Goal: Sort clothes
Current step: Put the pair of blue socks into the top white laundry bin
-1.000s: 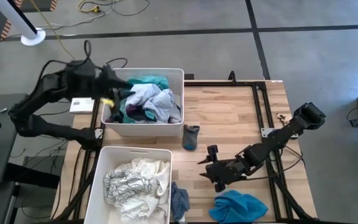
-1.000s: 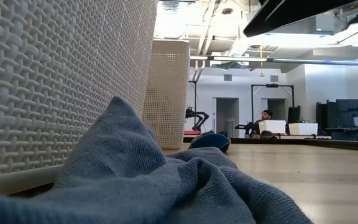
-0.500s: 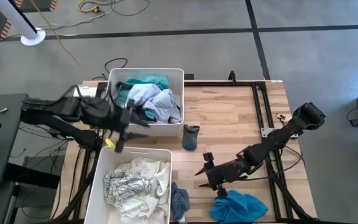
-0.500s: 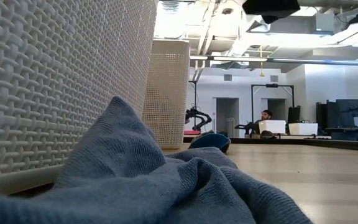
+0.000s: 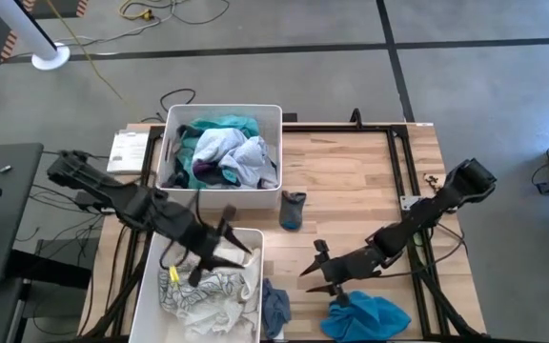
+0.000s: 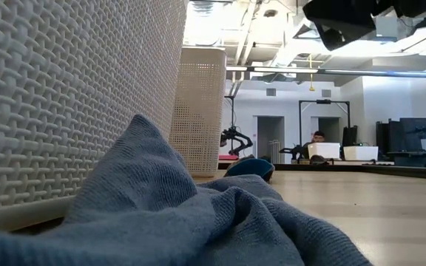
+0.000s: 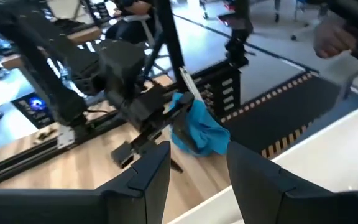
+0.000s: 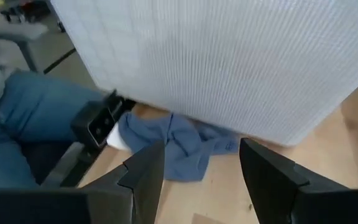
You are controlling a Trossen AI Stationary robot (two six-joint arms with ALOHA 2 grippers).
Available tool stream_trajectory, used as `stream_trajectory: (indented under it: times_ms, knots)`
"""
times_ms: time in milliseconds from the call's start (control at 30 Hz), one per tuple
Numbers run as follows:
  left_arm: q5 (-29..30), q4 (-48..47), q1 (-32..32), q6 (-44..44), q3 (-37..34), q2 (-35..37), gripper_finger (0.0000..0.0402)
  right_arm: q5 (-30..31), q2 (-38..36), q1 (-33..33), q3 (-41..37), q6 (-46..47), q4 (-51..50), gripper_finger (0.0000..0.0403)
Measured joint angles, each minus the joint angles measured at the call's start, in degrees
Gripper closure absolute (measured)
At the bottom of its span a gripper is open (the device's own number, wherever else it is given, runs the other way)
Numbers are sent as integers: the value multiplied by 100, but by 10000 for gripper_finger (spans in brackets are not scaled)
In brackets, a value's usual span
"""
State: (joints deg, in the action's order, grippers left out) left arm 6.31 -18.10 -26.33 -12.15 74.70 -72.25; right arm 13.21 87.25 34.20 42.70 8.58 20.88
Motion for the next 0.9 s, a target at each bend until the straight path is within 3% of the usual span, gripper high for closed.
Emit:
stream_trajectory:
  times_ms: [433,633,900]
  knots:
    - [175,529,-358,-114,0,-1070,248,-371,1850,-147,127,156,1624,182]
    - [410,725,-495,-400,-2,-1233,248,-717,2588,-294,613,154,1640,182]
    - [422,929,-557,-499,-2,-1224,248,-725,3122,-554,918,154,1613,189]
